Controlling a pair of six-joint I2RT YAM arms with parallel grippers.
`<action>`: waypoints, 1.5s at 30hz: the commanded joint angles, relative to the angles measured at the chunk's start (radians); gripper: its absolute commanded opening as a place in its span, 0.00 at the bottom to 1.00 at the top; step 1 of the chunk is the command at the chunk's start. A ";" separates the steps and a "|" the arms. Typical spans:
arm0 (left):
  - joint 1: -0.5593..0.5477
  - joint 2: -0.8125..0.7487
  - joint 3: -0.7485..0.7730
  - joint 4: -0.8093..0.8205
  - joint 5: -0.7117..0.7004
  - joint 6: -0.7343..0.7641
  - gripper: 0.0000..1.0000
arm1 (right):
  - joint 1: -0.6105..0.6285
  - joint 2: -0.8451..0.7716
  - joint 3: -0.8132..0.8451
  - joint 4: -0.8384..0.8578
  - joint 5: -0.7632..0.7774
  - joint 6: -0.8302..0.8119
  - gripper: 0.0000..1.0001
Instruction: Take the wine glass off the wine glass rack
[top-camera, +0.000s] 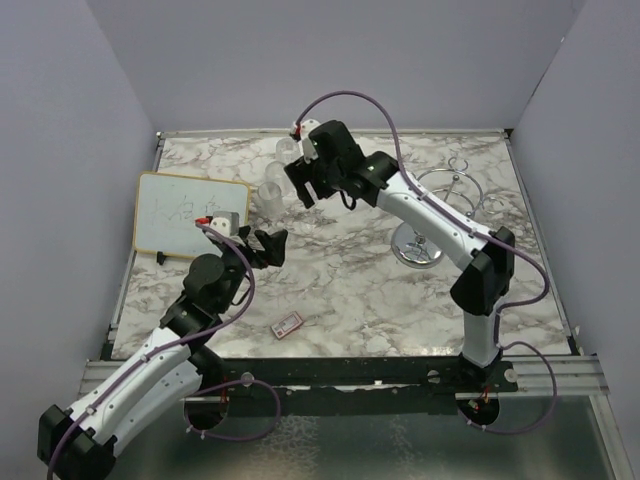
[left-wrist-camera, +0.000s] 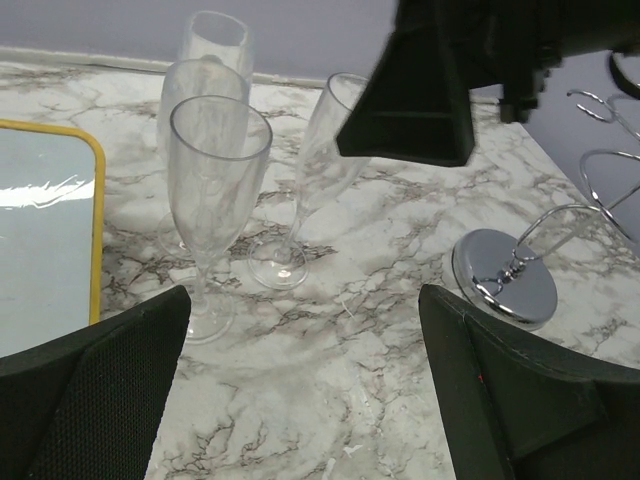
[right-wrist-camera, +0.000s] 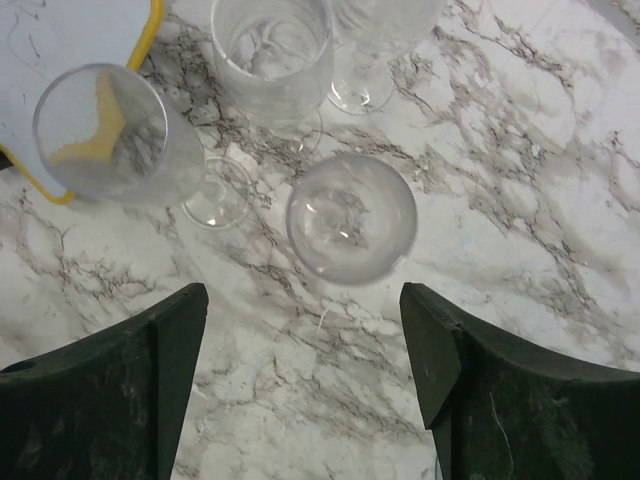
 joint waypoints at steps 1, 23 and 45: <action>0.077 0.007 -0.013 0.073 0.042 -0.054 0.99 | -0.005 -0.210 -0.110 0.071 0.035 -0.010 0.81; 0.303 -0.127 -0.038 0.205 0.113 -0.031 0.99 | -0.111 -1.507 -1.355 0.689 0.085 0.136 0.95; 0.302 -0.510 -0.393 0.250 0.060 -0.284 0.99 | -0.110 -1.896 -1.962 0.929 0.188 0.375 1.00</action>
